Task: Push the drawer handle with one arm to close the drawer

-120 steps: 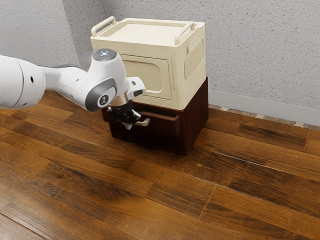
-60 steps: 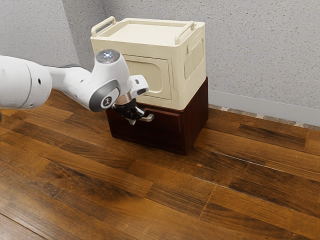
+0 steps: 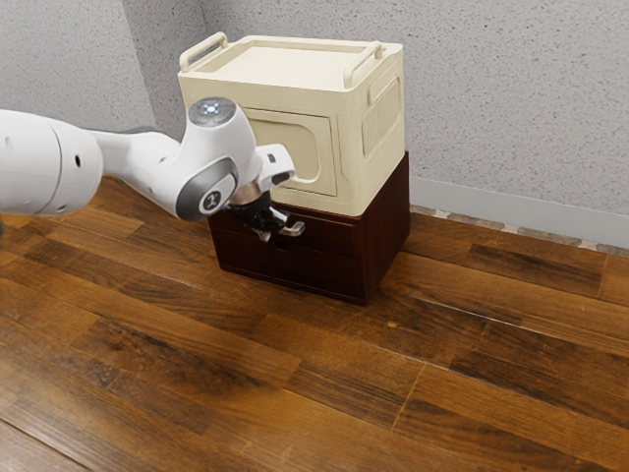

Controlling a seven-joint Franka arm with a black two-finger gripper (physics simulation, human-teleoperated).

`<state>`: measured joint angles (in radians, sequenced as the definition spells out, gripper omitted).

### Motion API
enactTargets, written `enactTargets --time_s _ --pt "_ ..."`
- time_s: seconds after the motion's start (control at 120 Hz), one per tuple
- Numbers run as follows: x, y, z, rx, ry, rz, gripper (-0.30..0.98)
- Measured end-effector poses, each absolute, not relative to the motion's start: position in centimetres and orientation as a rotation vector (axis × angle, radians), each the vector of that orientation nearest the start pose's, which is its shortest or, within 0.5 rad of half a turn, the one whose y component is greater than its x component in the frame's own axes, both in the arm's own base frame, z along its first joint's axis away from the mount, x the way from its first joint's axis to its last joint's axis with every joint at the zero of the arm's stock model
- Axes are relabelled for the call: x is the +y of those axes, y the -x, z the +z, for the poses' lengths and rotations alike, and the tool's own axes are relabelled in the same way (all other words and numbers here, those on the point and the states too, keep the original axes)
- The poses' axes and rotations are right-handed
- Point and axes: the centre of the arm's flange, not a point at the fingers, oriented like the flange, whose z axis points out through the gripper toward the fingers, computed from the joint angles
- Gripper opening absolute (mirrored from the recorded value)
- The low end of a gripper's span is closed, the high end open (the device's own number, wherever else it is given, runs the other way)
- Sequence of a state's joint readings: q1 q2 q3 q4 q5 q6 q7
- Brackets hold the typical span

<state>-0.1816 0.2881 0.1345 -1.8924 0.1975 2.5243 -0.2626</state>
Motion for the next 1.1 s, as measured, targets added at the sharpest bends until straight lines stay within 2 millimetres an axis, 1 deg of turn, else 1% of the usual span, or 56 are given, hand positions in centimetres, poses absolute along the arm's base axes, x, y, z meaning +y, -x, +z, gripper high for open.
enactTargets --time_s 0.108,0.225,0.367,0.425,0.575,0.658,0.692,0.717,0.825,0.892,0.983,1.1 --pt "-4.0 -64.2 40.1 -0.090 2.969 -0.560 -0.10" --pt "-5.1 -63.2 42.6 -0.075 2.973 -0.563 -0.10" --pt "-6.4 -60.9 44.6 -0.053 2.986 -0.512 -0.10" --pt "-7.1 -59.9 45.9 -0.041 2.990 -0.482 -0.10" --pt "-8.8 -57.3 49.8 -0.015 2.997 -0.401 -0.10" --pt "-9.6 -56.4 54.1 -0.008 2.993 -0.387 -0.09" --pt "-9.9 -56.0 55.4 -0.003 2.991 -0.373 -0.06" --pt "-10.2 -55.7 55.8 0.002 2.990 -0.353 0.00" --pt "-10.9 -54.5 56.1 0.015 2.990 -0.246 0.25" --pt "-11.1 -53.8 56.2 0.019 2.988 -0.202 0.36" --pt "-11.5 -53.2 56.2 0.028 2.987 -0.159 0.48" --pt "-11.5 -52.8 55.9 0.027 2.983 -0.118 0.57"
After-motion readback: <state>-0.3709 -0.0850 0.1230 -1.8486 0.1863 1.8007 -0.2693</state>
